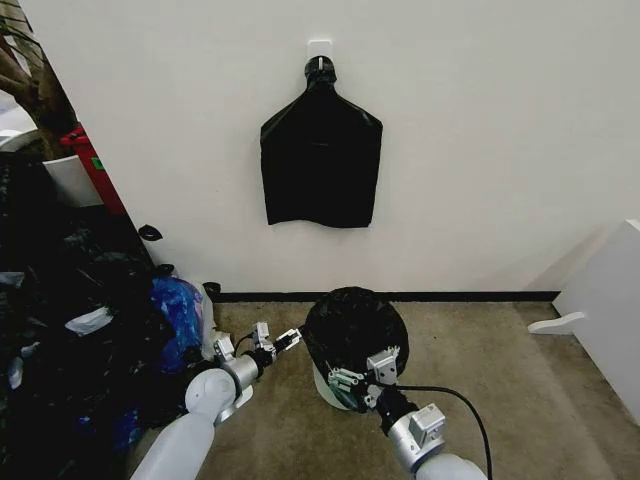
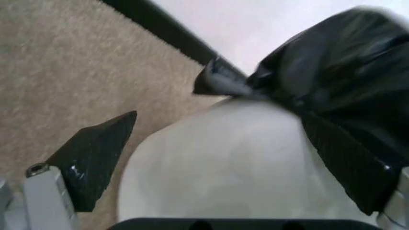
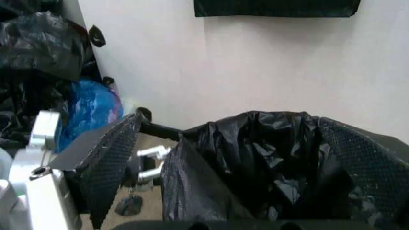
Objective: Place the garbage bag over the trash bin.
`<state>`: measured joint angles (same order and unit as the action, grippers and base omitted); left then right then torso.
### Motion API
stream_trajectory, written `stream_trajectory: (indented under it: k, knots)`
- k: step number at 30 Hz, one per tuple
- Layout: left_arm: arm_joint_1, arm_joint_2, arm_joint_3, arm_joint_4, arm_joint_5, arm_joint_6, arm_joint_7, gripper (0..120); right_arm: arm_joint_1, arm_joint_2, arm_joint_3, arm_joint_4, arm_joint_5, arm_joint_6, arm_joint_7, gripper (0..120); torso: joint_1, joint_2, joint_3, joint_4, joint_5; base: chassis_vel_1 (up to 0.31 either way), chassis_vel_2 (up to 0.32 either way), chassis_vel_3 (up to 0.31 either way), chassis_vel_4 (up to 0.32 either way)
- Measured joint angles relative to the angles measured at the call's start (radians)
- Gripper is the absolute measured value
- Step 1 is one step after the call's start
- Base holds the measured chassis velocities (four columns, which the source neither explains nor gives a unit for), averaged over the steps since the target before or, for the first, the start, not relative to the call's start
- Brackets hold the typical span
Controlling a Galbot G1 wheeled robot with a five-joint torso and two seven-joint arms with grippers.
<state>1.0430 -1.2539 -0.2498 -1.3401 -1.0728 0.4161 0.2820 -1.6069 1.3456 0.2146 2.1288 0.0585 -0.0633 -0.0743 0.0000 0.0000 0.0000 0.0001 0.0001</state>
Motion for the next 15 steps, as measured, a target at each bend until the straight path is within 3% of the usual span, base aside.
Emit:
stream_trajectory:
  k: [4, 8, 15]
  knots:
    - [-0.023, -0.015, 0.008, 0.079, 0.063, -0.024, 0.026, 100, -0.008, -0.001, 0.003, 0.008, 0.000, 0.001, 0.000, 100, 0.000, 0.000, 0.000, -0.0002, -0.0001, 0.000, 0.000, 0.000, 0.000]
    - [-0.020, -0.022, 0.002, 0.086, 0.074, -0.034, 0.035, 100, -0.023, -0.005, 0.008, 0.021, 0.000, 0.001, 0.000, 100, 0.000, 0.000, 0.000, -0.0003, -0.0002, 0.000, 0.000, 0.000, 0.000]
    - [0.077, 0.023, -0.049, -0.081, 0.010, -0.028, 0.030, 100, -0.043, 0.006, 0.010, 0.043, 0.000, 0.006, 0.002, 100, 0.000, 0.000, 0.000, 0.0002, 0.0002, 0.000, 0.000, 0.000, 0.000]
